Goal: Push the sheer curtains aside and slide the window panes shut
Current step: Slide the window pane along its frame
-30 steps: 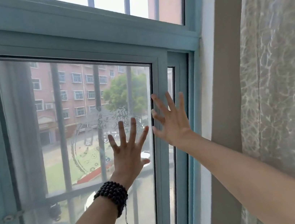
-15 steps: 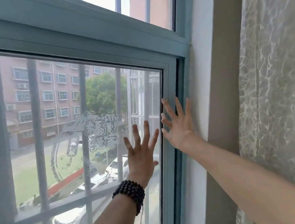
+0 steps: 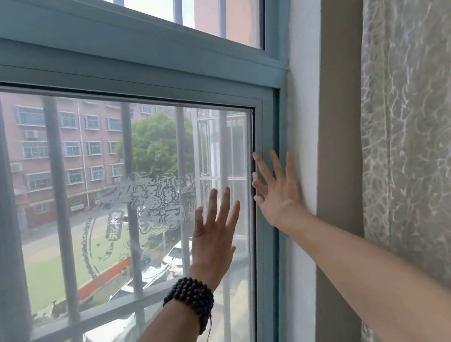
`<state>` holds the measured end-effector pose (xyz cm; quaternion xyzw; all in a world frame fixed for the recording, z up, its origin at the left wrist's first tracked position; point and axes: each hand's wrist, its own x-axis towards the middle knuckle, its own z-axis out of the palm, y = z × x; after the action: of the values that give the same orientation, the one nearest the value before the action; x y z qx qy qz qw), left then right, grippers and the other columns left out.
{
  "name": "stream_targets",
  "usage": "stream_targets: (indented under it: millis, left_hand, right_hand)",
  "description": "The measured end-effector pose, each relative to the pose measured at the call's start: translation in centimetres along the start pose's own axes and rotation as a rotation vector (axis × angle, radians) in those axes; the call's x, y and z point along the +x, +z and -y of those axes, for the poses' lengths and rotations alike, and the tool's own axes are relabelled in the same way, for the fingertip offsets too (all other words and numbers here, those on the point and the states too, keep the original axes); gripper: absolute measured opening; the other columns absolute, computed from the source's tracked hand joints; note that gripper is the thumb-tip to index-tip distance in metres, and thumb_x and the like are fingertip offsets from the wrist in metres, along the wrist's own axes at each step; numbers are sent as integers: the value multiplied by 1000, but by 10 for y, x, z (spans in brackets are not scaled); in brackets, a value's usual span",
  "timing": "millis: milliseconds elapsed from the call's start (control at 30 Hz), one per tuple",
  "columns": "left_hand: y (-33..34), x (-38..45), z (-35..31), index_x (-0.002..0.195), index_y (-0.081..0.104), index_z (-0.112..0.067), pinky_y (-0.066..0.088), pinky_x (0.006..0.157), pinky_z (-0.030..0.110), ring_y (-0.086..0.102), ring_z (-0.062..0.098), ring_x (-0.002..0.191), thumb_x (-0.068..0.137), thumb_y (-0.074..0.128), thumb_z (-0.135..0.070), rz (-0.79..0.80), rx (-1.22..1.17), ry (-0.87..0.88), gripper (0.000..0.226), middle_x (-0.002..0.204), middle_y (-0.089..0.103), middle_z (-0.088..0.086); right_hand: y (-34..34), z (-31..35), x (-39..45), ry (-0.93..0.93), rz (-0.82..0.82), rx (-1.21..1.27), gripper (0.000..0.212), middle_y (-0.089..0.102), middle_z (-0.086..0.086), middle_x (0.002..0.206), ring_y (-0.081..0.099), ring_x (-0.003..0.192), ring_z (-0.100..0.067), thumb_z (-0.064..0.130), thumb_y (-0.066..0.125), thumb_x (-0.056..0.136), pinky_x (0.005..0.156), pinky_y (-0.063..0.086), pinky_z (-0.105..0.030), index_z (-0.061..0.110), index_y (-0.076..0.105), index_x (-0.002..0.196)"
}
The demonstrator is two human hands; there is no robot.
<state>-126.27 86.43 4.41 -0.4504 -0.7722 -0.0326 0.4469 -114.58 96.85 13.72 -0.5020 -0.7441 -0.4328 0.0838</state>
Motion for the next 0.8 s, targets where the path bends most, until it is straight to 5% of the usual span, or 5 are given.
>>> stream_targets:
  millis: [500,800]
  left_hand:
    - [-41,-20,76,160,-8,-25,-9,116,58,-19,36,151,93,49,-57,-86,-131,-33,93,165,-22,11]
    - [-72,-53,139,161,-1,-22,6,117,60,-10,33,154,92,50,-54,-107,-85,-114,92,167,-14,9]
  right_hand:
    - [-20,-5,-32,-102,-189,516,78,-34,-12,162,-26,152,-33,62,14,100,117,-17,-65,22,-20,157]
    - [-68,39,-60,-275,-445,784,80,-26,-10,166,-21,154,-30,61,24,99,120,-11,-62,22,-11,160]
